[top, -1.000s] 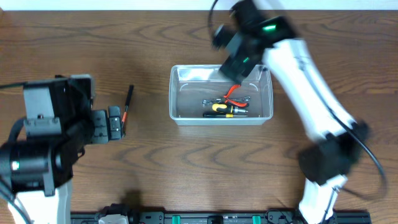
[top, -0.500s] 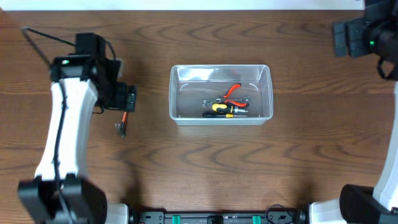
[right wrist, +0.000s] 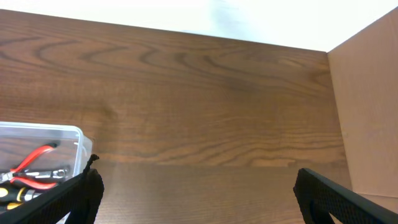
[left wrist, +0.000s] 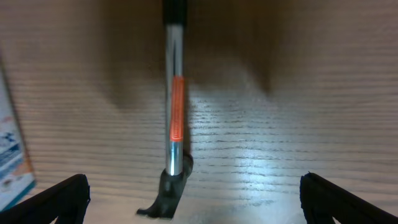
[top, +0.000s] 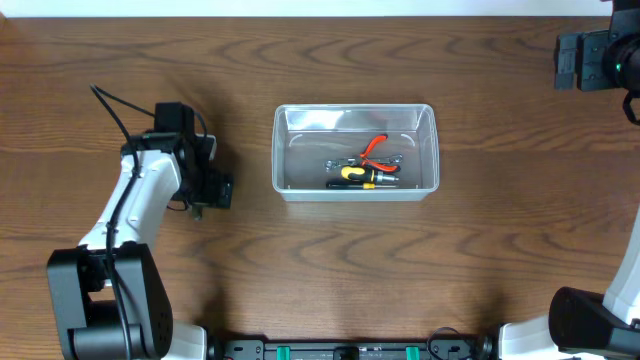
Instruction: Pack container
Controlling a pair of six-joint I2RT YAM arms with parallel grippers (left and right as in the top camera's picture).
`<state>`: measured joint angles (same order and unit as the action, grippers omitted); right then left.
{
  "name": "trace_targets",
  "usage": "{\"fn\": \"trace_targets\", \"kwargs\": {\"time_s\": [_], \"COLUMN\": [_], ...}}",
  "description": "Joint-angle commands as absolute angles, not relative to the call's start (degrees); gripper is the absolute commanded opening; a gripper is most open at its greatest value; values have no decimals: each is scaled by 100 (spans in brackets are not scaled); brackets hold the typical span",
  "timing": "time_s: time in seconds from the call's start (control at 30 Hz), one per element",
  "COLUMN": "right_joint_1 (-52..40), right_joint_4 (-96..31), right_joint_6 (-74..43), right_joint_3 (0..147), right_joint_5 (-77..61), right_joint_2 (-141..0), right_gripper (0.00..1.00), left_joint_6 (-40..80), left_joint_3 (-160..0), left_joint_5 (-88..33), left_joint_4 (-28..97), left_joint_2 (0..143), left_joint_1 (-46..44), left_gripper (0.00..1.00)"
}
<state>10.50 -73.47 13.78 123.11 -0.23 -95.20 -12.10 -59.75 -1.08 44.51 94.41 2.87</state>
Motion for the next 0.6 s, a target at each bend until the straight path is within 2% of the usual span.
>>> {"fn": "trace_targets", "kwargs": {"time_s": [0.0, 0.57], "right_joint_1": [1090, 1090], "right_joint_4": [-7354, -7400], "right_joint_6": [1264, 1267], "right_joint_3": [12287, 12287], "right_joint_5": [-67, -64], "right_joint_2": [-9526, -9526], "right_gripper": [99, 99], "left_joint_6": [-1286, -1197], "left_joint_3": [-5732, -5043], "left_joint_5": [-84, -80], "left_joint_4": [4287, 3476], "left_joint_2": [9424, 9430], "left_joint_1": [283, 290], "left_gripper": [98, 98]}}
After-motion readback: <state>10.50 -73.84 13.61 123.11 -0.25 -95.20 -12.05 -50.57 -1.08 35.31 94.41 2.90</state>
